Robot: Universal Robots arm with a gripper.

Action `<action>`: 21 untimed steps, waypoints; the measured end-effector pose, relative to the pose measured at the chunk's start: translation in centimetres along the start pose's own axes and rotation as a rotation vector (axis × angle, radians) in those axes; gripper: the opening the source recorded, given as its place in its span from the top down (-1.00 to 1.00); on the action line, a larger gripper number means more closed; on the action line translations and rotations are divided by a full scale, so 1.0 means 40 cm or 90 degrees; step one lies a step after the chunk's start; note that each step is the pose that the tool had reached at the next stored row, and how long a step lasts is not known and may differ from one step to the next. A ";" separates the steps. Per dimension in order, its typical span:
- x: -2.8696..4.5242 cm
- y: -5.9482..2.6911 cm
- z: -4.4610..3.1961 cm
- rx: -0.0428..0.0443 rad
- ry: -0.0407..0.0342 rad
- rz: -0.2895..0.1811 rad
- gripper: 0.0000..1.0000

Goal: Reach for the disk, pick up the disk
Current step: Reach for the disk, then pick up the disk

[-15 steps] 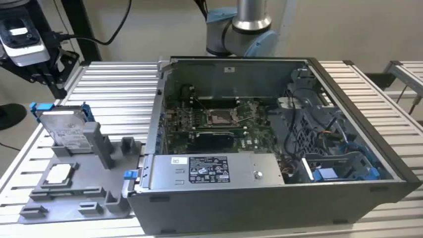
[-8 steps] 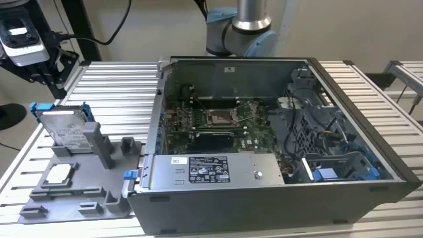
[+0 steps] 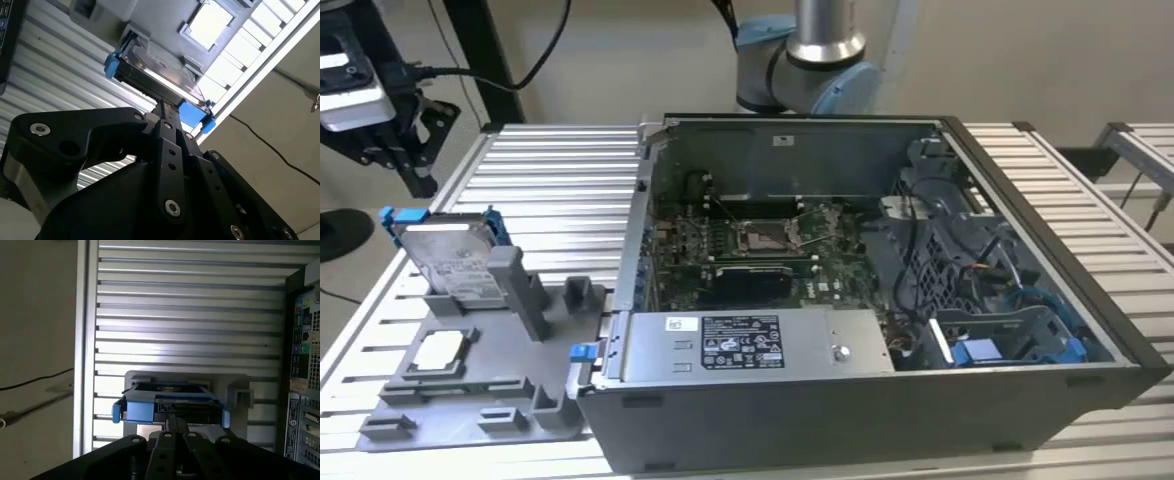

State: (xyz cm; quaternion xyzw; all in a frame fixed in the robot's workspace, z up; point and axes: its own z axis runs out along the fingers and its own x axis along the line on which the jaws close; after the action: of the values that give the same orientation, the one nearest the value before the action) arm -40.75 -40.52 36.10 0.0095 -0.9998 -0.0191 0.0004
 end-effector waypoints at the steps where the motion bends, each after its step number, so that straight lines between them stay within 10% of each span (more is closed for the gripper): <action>1: 0.006 0.001 0.000 0.0001 0.0001 0.000 1.00; 12: 0.055 0.004 0.001 0.0000 0.0001 0.000 1.00; 21: 0.056 0.004 0.001 0.0001 0.0008 -0.018 1.00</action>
State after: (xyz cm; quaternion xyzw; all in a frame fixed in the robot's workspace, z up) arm -43.00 -40.38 36.07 0.0237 -0.9995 -0.0191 0.0008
